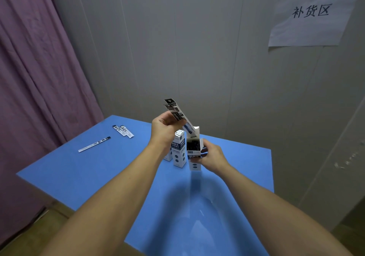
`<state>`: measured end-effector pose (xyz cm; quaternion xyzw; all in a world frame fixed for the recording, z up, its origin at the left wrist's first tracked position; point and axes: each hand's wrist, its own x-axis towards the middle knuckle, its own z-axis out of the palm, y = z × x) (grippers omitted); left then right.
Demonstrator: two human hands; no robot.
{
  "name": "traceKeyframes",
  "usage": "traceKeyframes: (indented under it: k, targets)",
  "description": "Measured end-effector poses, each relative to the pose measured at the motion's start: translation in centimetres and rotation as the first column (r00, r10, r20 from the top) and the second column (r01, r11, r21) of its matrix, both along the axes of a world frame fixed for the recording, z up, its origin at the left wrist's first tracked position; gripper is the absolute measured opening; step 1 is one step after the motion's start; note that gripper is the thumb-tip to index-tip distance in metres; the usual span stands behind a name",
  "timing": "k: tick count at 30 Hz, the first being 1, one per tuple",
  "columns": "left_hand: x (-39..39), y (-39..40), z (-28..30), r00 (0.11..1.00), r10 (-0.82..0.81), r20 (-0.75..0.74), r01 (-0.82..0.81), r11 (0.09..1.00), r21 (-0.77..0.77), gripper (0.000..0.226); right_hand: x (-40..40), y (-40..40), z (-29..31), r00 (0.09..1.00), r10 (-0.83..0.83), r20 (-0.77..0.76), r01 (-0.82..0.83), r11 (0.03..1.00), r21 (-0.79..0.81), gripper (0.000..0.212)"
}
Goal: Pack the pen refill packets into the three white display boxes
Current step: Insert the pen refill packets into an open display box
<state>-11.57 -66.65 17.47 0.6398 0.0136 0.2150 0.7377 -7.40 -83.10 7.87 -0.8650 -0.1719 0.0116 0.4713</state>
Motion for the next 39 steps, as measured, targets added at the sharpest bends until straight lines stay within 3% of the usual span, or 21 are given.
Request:
traceKeyframes:
  k: [7, 10, 12, 17, 22, 25, 28, 29, 32, 34, 36, 39]
  targets:
    - [-0.5, 0.0, -2.6, 0.993, -0.035, -0.109, 0.059, 0.972, 0.228, 0.021, 0.0, 0.5, 0.5, 1.0, 0.007, 0.022, -0.008, 1.0, 0.018, 0.039]
    - [0.0, 0.4, -3.9, 0.987, -0.034, -0.156, 0.099, 0.9, 0.425, 0.01, -0.1, 0.9, 1.0, 0.998, 0.04, 0.047, -0.04, 0.999, 0.001, 0.041]
    - [0.2, 0.5, -4.1, 0.987, -0.02, -0.16, 0.099, 0.858, 0.504, 0.018, -0.1, 0.9, 0.9, 0.999, 0.041, 0.036, -0.041, 0.999, 0.007, 0.042]
    - [0.2, 0.8, -3.3, 0.992, -0.057, -0.112, 0.109, 0.832, 0.544, 0.044, -0.1, 0.7, 0.6, 1.0, 0.011, 0.003, -0.011, 1.0, 0.004, 0.041]
    - [0.1, 0.7, -3.2, 0.998, -0.009, -0.07, 0.047, 0.824, 0.564, 0.018, 0.1, 0.2, 0.1, 1.0, 0.004, -0.011, -0.004, 1.0, -0.007, 0.042]
    - [0.3, 0.6, -3.8, 0.997, 0.055, -0.06, 0.0, 0.738, 0.675, 0.008, 0.2, 0.1, -0.2, 1.0, 0.007, -0.017, -0.007, 1.0, -0.022, 0.044]
    - [0.9, 0.4, -4.8, 0.987, 0.158, -0.021, -0.066, 0.528, 0.847, 0.004, 0.3, -0.1, -0.6, 1.0, 0.011, -0.019, -0.011, 1.0, -0.007, 0.041]
    - [0.9, 0.3, -5.0, 0.984, 0.175, -0.027, -0.066, 0.503, 0.862, 0.007, 0.3, -0.2, -0.7, 1.0, 0.011, -0.021, -0.011, 1.0, -0.004, 0.041]
    - [1.0, 0.1, -5.1, 0.99, 0.135, -0.032, -0.055, 0.59, 0.806, 0.016, 0.4, -0.7, -1.0, 0.999, 0.013, -0.034, -0.013, 1.0, -0.012, 0.044]
    - [0.9, -0.1, -5.2, 0.993, 0.116, -0.005, -0.066, 0.597, 0.799, 0.013, 0.4, -0.8, -1.0, 0.999, 0.019, -0.037, -0.02, 1.0, -0.015, 0.044]
    - [1.0, -0.3, -5.3, 0.985, 0.172, 0.005, -0.096, 0.526, 0.845, 0.007, 0.4, -0.8, -1.0, 0.999, 0.033, -0.039, -0.034, 0.999, -0.02, 0.044]
    - [1.2, -0.5, -5.4, 0.959, 0.273, -0.078, -0.036, 0.388, 0.921, 0.016, 0.4, -0.9, -1.1, 0.997, 0.056, -0.045, -0.059, 0.996, -0.07, 0.045]
